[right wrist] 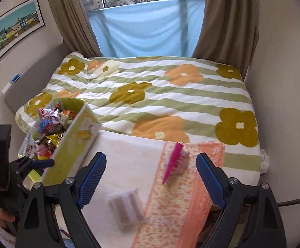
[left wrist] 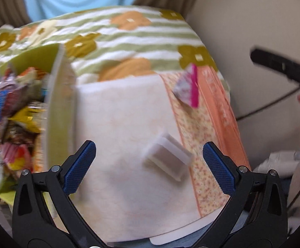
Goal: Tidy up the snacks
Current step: 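Move both tools back toward the white pastry pack and pink candy bag, then grasp the white pastry pack with the left tool while the right grasps the pink candy bag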
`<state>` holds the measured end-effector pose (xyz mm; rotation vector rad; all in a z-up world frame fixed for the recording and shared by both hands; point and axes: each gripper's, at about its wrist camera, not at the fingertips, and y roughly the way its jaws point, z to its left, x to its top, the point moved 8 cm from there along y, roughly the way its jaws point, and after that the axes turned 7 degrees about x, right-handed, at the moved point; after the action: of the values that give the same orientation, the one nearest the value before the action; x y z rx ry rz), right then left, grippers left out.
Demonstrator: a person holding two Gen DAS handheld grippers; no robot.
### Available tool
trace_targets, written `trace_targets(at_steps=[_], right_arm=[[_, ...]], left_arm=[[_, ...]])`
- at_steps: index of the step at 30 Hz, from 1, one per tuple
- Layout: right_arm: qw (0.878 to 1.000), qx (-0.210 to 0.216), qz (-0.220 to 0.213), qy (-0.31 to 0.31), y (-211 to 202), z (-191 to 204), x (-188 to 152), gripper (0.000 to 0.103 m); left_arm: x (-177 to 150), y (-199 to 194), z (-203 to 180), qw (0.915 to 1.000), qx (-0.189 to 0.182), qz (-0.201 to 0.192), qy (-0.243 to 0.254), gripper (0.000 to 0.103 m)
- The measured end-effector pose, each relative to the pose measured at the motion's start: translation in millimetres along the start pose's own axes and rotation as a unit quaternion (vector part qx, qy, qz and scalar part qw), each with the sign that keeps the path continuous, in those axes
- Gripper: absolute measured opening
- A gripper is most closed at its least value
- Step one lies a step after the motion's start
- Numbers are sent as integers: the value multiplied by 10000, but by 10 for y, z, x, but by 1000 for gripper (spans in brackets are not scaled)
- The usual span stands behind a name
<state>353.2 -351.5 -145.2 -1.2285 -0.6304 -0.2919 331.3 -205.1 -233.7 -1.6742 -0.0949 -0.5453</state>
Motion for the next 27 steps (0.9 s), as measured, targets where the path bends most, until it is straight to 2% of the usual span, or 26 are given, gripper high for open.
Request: trace_targets(at_steps=[5,11,13,19,25,27], right_arm=[[9995,158,257,127,163,-270,-139,87],[9965,276,606,496,529,-525,-333,87],[9943,235,848,603,735,-614,-444,87],[9912,155,1159,618,1137,-746,-639,87],[9896,94,1365,447,1404,-738,-716,87],[9898,3,1385,337,1472,-750,-719,87]], left_arm=[[-245,465,-417,9940,247,567,905,103],[-518,931,-559,9820,214,1098,1524,103],[-562,1035,-570,9792,195,1136,1667,103],[-637,1249,-634,9740,47,1218,1910,103],[-648,1406,-632,9690,243,1177,2158,103],[-631,1446,-630,9693,189,1168,2156,103]])
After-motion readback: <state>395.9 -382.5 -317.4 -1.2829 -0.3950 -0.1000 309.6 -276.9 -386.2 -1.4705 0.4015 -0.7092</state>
